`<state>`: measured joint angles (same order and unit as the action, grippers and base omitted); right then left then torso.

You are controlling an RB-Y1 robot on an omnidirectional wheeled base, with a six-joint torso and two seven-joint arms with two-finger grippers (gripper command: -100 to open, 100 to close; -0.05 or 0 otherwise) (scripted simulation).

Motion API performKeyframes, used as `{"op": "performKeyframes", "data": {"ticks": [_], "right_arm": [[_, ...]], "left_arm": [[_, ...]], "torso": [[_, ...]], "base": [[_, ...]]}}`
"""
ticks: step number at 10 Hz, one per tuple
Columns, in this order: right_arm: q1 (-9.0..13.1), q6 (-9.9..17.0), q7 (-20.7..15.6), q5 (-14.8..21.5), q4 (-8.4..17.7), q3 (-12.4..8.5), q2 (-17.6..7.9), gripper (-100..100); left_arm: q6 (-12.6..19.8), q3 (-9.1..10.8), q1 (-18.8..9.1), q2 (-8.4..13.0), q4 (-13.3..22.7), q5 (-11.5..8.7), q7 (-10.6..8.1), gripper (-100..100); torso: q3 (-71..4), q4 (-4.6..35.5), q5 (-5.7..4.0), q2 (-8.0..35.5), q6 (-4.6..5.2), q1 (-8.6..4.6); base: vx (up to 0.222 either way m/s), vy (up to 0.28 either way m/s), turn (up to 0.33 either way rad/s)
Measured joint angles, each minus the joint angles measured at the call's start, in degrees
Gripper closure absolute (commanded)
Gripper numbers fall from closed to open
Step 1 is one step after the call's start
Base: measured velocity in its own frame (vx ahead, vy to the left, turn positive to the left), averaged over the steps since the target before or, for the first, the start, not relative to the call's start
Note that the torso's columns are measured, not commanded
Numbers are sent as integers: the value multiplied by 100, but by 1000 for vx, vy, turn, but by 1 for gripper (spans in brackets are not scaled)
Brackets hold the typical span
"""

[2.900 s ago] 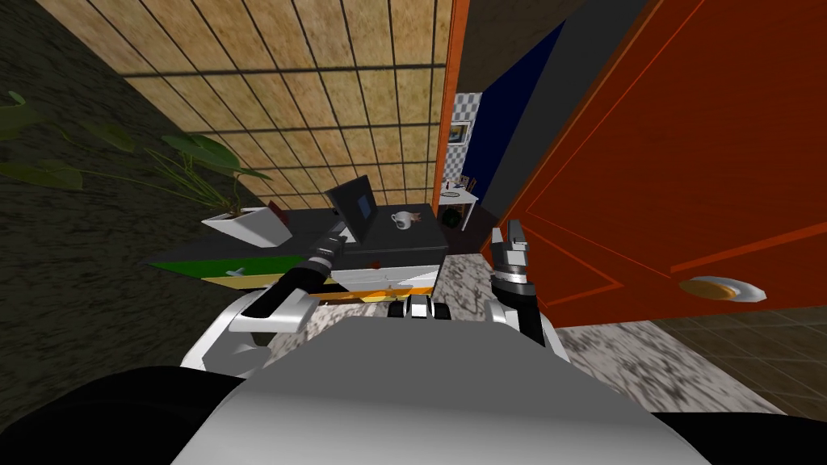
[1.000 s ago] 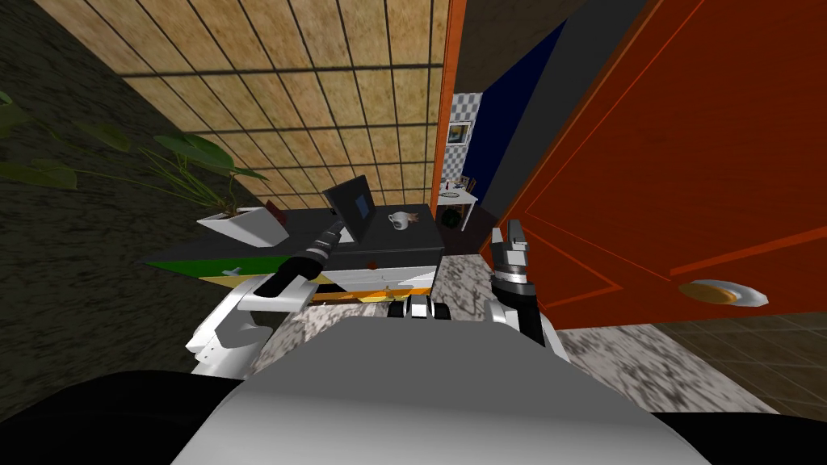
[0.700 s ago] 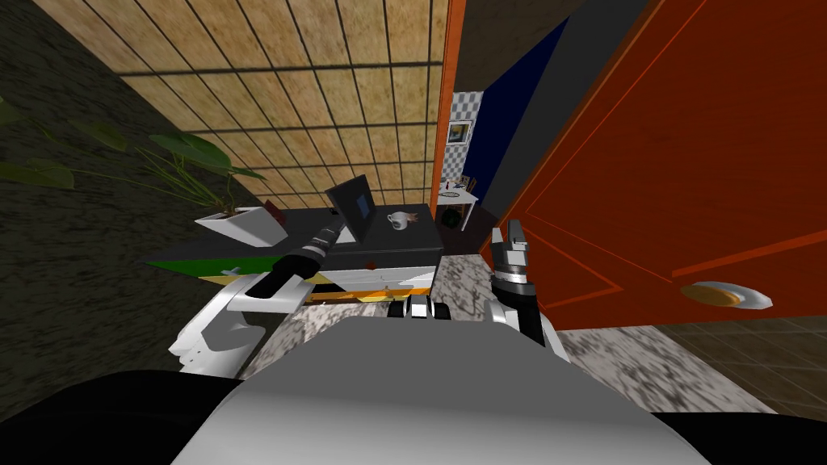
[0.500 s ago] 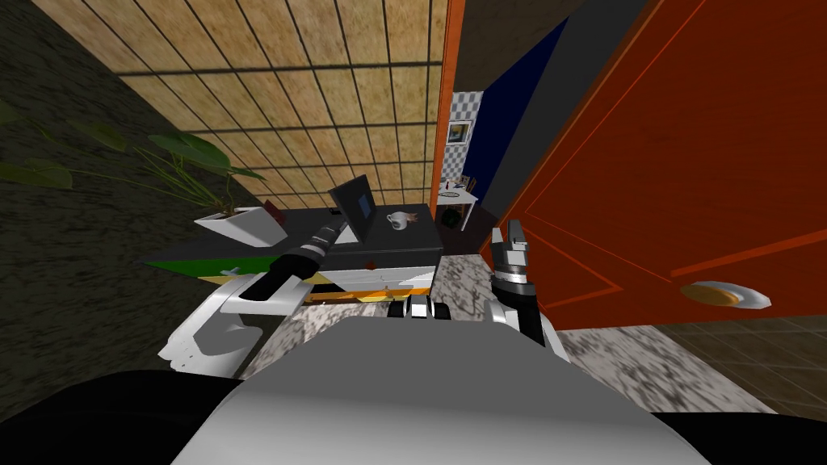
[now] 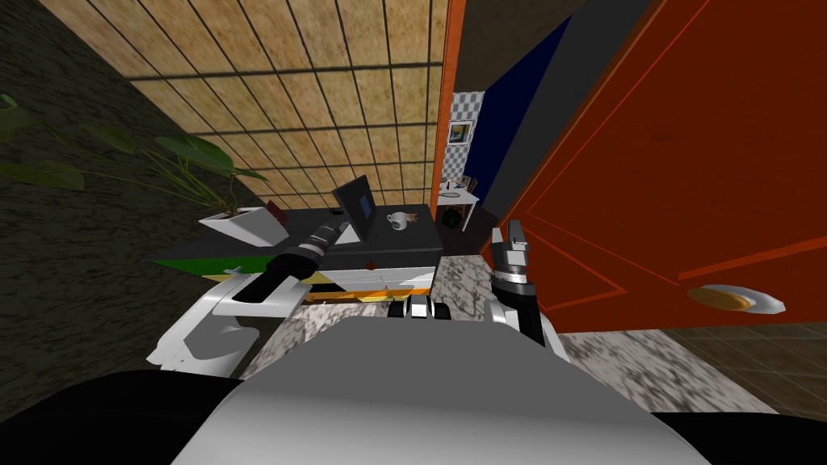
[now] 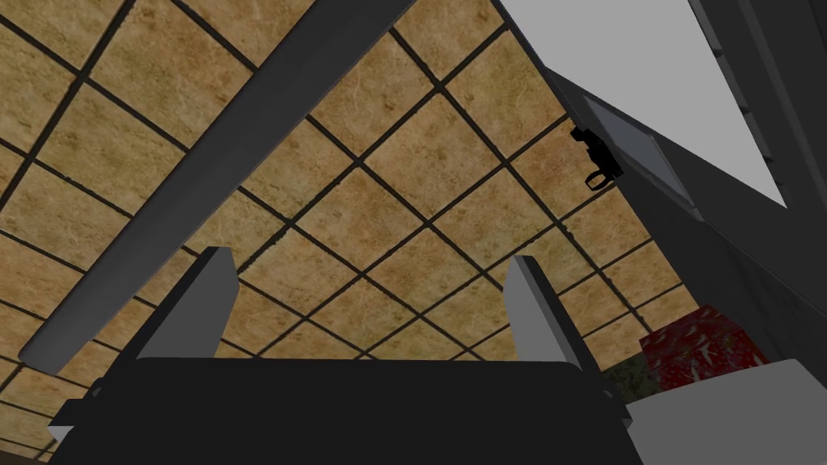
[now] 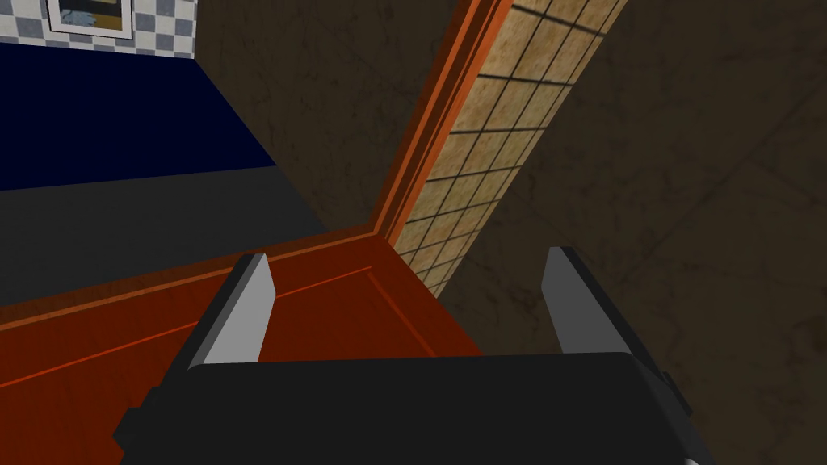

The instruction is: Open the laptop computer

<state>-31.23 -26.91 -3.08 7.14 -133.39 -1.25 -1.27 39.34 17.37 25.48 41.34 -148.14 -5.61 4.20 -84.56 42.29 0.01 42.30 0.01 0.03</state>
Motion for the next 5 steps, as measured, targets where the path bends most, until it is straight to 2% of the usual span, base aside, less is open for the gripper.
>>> {"op": "performKeyframes", "data": {"ticks": [5], "right_arm": [[0, 0, 0, 0, 0, 0, 0, 0]], "left_arm": [[7, 1, 0, 0, -6, 0, -1, -100]], "torso": [[-2, -1, -2, -3, 0, -6]], "base": [[0, -3, 8]]}}
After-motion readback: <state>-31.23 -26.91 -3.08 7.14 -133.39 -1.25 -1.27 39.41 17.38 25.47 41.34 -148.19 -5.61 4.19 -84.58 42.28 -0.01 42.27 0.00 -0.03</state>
